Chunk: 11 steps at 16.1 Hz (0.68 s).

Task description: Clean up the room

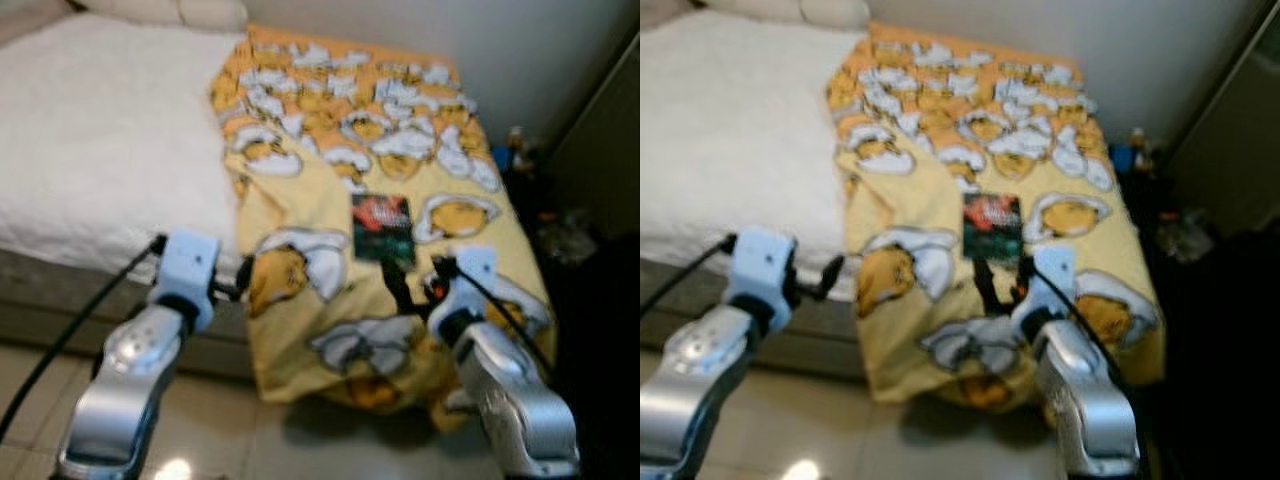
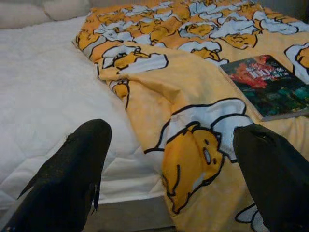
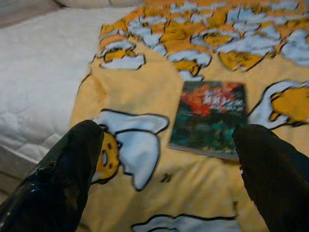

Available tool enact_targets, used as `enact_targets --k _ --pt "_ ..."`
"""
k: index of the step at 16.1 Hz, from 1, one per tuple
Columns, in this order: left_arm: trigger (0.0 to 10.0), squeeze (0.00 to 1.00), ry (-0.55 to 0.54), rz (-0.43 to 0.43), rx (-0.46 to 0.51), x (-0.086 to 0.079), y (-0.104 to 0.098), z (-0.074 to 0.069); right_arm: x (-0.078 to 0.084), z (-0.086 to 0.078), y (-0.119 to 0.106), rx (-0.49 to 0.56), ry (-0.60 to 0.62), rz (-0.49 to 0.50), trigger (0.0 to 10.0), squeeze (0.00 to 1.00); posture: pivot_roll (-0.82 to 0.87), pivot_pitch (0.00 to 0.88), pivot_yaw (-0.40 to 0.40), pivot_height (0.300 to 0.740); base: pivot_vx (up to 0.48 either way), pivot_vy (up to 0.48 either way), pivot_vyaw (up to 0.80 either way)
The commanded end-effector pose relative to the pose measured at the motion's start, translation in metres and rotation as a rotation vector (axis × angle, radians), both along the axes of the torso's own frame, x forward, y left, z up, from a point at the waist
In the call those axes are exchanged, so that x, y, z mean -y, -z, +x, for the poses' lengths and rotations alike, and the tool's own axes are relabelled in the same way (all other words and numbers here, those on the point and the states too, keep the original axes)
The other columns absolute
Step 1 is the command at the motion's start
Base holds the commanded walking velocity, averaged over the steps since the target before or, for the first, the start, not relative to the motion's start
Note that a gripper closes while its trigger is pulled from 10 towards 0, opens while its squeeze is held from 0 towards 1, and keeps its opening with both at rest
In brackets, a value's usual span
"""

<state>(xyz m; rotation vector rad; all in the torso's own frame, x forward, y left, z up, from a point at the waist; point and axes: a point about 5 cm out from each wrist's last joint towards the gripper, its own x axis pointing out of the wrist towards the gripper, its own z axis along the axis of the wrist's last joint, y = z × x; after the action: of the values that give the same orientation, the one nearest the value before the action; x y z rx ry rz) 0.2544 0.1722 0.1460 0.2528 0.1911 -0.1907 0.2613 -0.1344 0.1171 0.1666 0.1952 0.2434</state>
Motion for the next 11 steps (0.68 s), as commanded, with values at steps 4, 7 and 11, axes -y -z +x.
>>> enact_targets --k 4,7,11 --pt "10.0 1.0 0.019 -0.004 -0.004 0.0044 0.0008 0.0007 0.013 0.0008 0.0023 -0.008 0.038 -0.025 10.0 0.0 -0.04 0.0 -0.055 0.74 0.0 -0.407 0.0" --pt "10.0 1.0 0.016 0.002 -0.01 0.0029 0.0026 0.0005 0.0146 0.0011 0.004 -0.013 0.043 -0.026 10.0 0.0 -0.06 0.0 -0.038 0.74 0.0 -0.407 0.0" --pt "10.0 0.93 -0.011 -0.022 0.001 0.0041 0.0051 0.0 0.0169 0.0008 0.0066 -0.025 0.057 -0.015 10.0 0.0 -0.07 0.0 -0.011 0.74 0.0 -0.181 0.0"
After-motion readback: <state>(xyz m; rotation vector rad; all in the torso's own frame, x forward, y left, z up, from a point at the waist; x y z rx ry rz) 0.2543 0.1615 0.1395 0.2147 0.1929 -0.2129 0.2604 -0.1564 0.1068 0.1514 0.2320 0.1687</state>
